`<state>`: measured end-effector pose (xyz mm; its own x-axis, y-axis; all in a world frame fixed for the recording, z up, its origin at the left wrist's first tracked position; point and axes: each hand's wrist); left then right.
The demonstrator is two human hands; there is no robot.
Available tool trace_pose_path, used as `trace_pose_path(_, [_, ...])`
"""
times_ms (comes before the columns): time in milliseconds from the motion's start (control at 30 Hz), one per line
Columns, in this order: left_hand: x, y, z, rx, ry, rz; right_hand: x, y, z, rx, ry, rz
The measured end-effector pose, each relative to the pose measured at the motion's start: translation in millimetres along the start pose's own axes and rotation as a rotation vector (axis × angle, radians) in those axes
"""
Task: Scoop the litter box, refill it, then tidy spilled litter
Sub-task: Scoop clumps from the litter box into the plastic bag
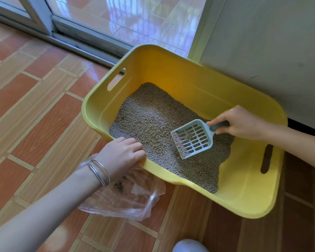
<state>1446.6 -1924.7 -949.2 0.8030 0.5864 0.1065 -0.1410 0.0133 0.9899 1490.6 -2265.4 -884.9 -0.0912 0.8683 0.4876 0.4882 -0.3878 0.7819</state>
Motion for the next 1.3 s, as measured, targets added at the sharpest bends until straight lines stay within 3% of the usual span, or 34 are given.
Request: trace_pose_path(1300, [0.9,1.7,1.2,-0.003,-0.017,0.026,11.5,-1.8,2.6,0.009,0.02,-0.05])
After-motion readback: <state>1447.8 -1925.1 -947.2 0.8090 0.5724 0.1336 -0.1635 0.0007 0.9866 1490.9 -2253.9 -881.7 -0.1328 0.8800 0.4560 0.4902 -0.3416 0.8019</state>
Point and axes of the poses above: each hand's wrist, its own z-axis towards the middle knuckle, its own y-axis out of the back of the hand, x = y × z, and after that the axes turned 13 degrees about z, right-handed
